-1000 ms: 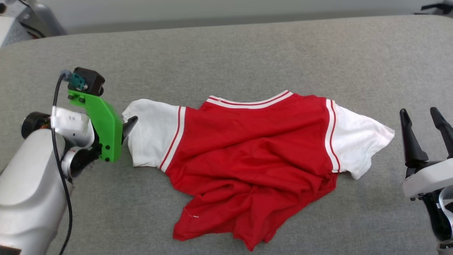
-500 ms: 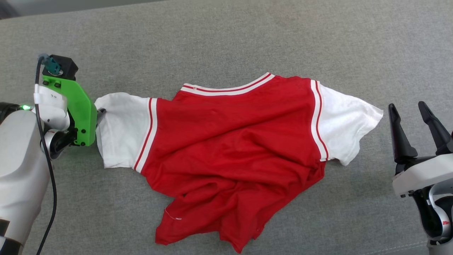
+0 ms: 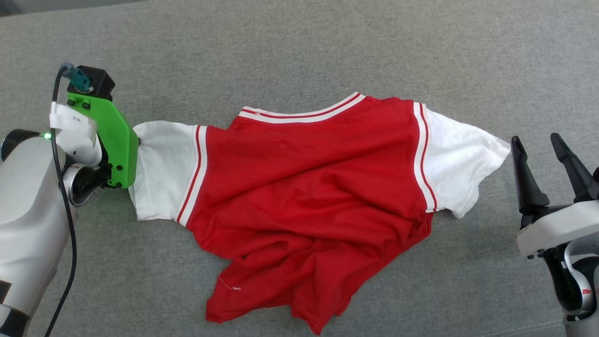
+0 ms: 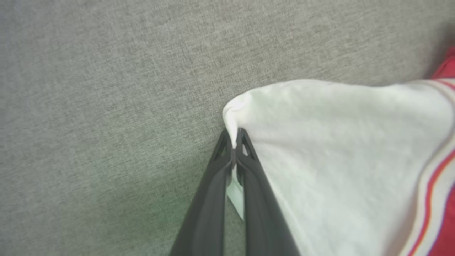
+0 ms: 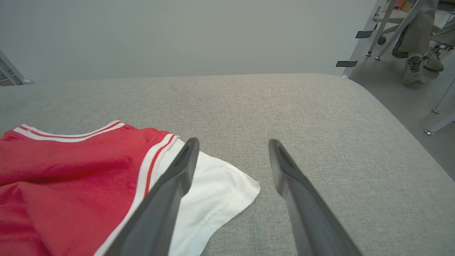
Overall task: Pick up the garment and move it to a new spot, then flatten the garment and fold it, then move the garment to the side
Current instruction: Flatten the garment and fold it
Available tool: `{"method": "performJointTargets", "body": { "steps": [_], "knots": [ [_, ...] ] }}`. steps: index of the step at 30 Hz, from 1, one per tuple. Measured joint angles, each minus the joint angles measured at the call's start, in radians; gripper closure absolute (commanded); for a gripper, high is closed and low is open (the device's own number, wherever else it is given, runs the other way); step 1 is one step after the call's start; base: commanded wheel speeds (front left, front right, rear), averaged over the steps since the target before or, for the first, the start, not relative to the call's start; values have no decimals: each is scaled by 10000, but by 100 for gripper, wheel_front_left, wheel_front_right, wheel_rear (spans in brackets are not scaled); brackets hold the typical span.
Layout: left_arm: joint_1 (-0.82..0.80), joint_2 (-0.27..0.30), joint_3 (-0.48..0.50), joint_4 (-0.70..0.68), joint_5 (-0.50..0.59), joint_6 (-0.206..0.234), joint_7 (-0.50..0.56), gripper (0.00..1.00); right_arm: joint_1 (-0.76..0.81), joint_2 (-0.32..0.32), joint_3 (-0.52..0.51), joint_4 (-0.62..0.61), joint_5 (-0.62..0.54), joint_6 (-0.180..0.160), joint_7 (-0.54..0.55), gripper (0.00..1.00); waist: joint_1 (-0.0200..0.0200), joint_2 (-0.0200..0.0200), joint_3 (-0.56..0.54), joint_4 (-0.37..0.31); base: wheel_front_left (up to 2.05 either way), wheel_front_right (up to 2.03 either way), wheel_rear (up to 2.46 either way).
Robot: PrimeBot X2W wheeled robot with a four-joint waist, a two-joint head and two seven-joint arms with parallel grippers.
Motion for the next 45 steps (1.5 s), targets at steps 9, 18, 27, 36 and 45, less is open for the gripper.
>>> {"method": "performJointTargets", "body": {
  "steps": [9, 18, 27, 36, 45],
  "knots": [
    [416, 441, 69, -33, -570, -2, -1340, 100, -6, -594, 134, 268, 17, 0, 1018, 0, 0, 0, -608, 185, 0, 0, 0],
    [1638, 1223, 508, -2913, -926, 734, -1407, 100, -9, -1868, 468, 479, 723, 0, 4291, 0, 0, 0, -1067, 830, 0, 0, 0],
    [3847, 2328, 957, -8192, -1273, 3018, -882, 100, -1198, -2650, 408, 926, 878, 0, 7287, 0, 0, 0, -908, 1531, 0, 0, 0],
    [4558, 2592, 966, -10539, -1177, 3873, -811, 100, -2316, -2978, 930, 2165, 566, 0, 8178, 0, 0, 0, -325, 2093, 0, 0, 0],
    [4557, 2564, 777, -10907, -1074, 3919, -767, 100, -2783, -3233, 1609, 3310, 537, -2, 7946, 0, 0, 0, 70, 2468, 0, 0, 0]
  ]
}}
